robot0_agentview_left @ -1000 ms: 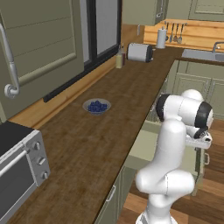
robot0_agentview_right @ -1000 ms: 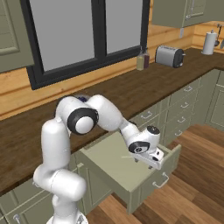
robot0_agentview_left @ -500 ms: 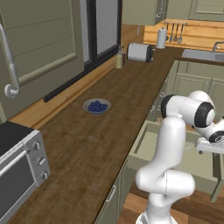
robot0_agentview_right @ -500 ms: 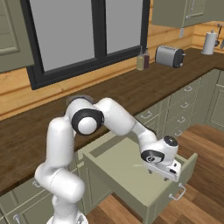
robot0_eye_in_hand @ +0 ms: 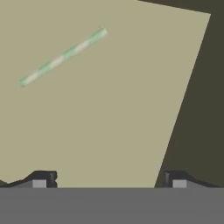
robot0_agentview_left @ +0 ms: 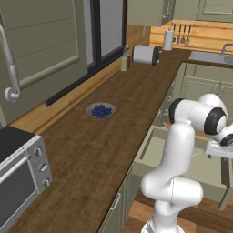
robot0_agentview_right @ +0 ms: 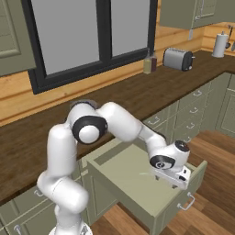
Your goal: Take a straw from the drawer in front and place it inside the glass cup on the dining counter.
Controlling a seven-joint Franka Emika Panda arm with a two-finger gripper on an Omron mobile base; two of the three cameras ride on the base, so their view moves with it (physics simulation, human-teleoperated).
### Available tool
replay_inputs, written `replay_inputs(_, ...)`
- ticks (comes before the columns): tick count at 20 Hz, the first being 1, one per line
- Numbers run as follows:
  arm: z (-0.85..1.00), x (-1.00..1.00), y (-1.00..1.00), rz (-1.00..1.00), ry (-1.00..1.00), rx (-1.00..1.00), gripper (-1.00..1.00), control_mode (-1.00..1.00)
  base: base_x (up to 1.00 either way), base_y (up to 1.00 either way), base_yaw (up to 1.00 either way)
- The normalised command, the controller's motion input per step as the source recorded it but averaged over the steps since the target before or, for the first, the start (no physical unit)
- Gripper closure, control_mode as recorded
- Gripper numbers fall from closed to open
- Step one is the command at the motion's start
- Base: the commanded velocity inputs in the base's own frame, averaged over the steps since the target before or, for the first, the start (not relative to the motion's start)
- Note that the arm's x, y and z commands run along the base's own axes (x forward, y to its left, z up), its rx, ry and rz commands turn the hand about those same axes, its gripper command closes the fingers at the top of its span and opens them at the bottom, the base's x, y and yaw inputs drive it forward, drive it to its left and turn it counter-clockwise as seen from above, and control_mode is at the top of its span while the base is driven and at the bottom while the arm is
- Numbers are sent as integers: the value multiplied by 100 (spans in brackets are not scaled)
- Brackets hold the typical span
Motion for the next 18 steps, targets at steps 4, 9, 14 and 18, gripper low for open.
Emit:
replay_inputs(4, 32, 10, 51, -2, 0, -1, -100, -100, 0, 0, 0)
replay_inputs(9, 10, 26, 58, -15, 0, 0, -100, -100, 0, 0, 0)
replay_inputs(14, -5, 22, 18, -39, 5, 0, -100, -100, 0, 0, 0)
replay_inputs(18, -8, 13, -1, -47, 10, 0, -100, -100, 0, 0, 0)
